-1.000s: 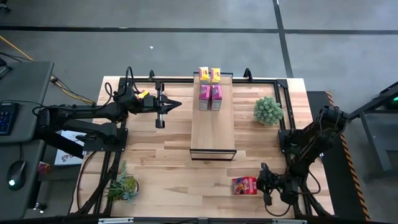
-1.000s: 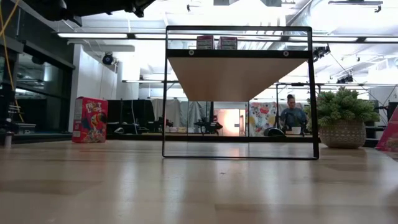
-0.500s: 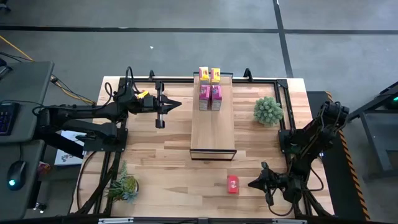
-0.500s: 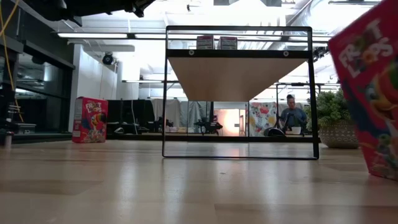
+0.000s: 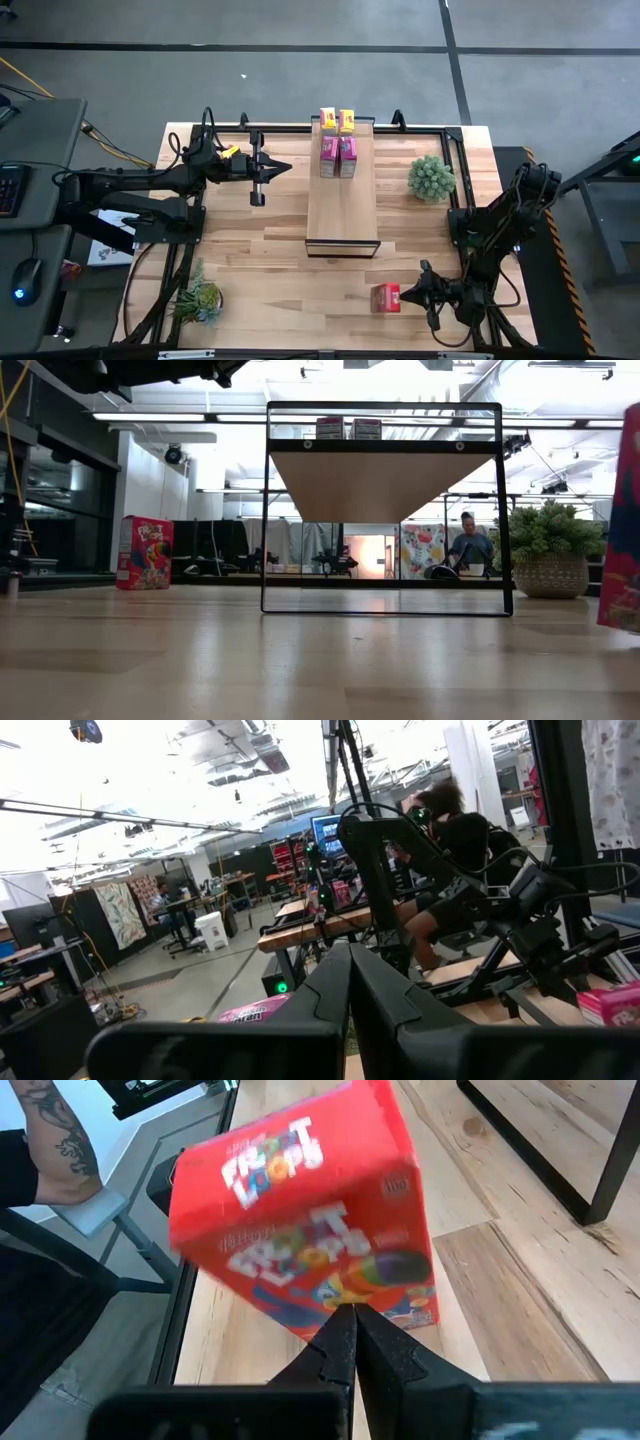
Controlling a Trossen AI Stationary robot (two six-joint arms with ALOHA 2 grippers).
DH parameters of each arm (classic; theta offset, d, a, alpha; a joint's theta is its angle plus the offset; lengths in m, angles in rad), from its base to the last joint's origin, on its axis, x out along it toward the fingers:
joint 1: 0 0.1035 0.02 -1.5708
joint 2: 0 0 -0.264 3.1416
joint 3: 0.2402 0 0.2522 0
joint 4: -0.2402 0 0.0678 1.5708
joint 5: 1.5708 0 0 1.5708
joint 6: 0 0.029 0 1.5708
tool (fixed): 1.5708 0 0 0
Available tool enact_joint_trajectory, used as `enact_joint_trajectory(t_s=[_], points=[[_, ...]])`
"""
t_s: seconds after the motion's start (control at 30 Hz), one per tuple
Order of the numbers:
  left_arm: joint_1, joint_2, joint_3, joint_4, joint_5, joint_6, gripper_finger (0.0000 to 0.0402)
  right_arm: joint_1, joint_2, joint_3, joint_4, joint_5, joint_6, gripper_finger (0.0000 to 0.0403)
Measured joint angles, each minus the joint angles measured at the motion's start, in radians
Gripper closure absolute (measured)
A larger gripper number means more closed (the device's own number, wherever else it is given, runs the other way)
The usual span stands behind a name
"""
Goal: Stack cereal on shelf
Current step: Put the bottom red cereal box on the shelf
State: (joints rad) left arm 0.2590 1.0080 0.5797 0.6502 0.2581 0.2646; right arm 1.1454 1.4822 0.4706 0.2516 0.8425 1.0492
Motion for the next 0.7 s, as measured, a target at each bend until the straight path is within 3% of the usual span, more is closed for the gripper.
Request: enact_joint_trajectory(t_s=[0.2,0.4,0.6,0.7], points=[[0.0,0.0,0.0,0.0,0.0,0.0,0.0401,0.0,-0.06,0.0,-0.042,-0.016,0.012,0.0403],[0.0,0.0,0.0,0.006,0.0,0.0,0.0402,-0.019,-0.284,0.0,-0.131,0.078,0.015,0.0403],[0.0,0.0,0.0,0.006,0.0,-0.001,0.0401,-0.123,-0.45,0.0,0.067,0.302,-0.36,0.0403],[0.0,0.0,0.0,0.006,0.0,-0.001,0.0402,-0.239,-0.463,0.0,0.314,0.298,-0.639,0.0403]])
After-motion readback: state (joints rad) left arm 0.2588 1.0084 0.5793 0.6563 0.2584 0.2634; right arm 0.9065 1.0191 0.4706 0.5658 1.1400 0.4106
